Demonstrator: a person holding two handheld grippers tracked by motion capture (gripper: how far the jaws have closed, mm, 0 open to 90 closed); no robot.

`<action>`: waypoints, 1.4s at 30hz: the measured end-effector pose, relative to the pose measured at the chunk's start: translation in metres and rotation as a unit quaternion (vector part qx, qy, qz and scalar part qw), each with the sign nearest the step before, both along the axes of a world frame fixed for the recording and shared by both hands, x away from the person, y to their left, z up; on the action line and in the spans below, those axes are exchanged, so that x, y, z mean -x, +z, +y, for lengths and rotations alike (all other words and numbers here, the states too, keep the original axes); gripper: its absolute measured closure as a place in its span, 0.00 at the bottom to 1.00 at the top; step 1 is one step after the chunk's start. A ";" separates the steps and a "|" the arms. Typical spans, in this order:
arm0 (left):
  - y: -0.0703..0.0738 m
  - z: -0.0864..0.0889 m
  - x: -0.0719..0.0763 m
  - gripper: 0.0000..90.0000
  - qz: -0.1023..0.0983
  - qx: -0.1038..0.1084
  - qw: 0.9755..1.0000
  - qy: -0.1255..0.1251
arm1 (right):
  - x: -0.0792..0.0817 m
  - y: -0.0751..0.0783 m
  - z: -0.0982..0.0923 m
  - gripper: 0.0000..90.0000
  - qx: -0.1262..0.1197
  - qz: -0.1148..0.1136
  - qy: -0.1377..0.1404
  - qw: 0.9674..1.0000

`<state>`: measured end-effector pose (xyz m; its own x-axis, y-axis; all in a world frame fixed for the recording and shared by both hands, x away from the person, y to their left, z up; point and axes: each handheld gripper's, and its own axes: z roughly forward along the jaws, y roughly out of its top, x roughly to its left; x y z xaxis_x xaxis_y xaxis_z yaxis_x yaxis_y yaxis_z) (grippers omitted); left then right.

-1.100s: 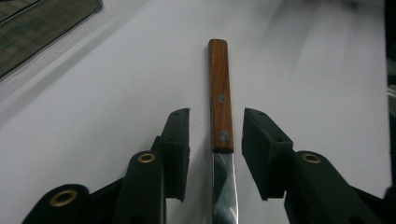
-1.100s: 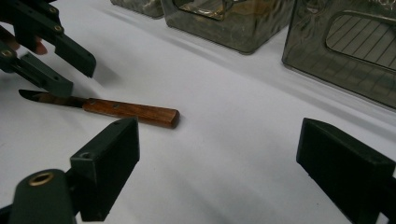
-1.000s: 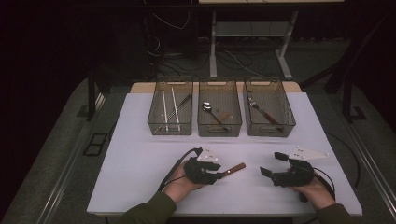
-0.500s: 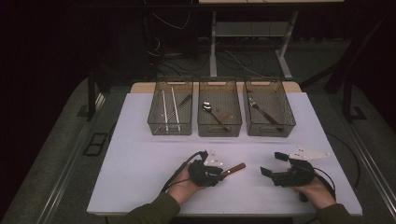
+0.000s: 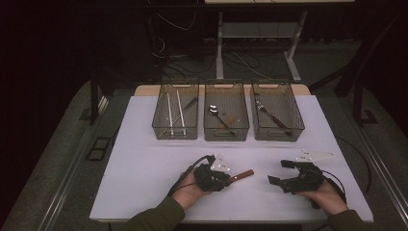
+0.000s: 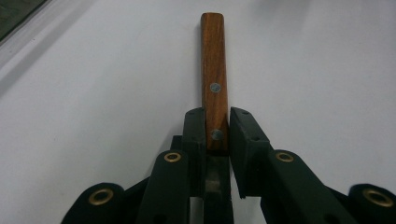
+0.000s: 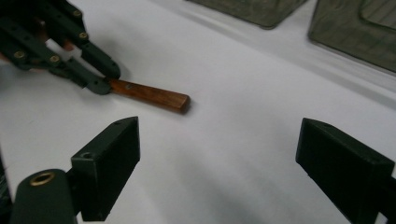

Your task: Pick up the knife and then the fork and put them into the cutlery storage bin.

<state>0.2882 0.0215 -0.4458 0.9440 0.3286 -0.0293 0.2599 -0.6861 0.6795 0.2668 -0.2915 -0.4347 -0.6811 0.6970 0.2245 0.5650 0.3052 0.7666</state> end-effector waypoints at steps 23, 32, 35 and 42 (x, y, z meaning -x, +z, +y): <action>0.032 0.007 -0.005 0.85 0.028 0.007 0.992 -0.121 | -0.007 0.033 0.048 0.18 0.078 -0.017 0.203 0.976; 0.046 0.001 -0.006 0.85 0.020 0.003 0.986 -0.164 | -0.019 0.034 0.081 0.26 0.110 -0.017 0.286 0.952; 0.047 0.002 -0.004 0.85 0.016 -0.003 0.984 -0.175 | -0.022 0.032 0.093 0.33 0.113 -0.014 0.315 0.942; 0.046 -0.004 0.004 0.85 0.018 -0.012 0.981 -0.194 | -0.020 0.026 0.110 0.50 0.122 0.012 0.345 0.930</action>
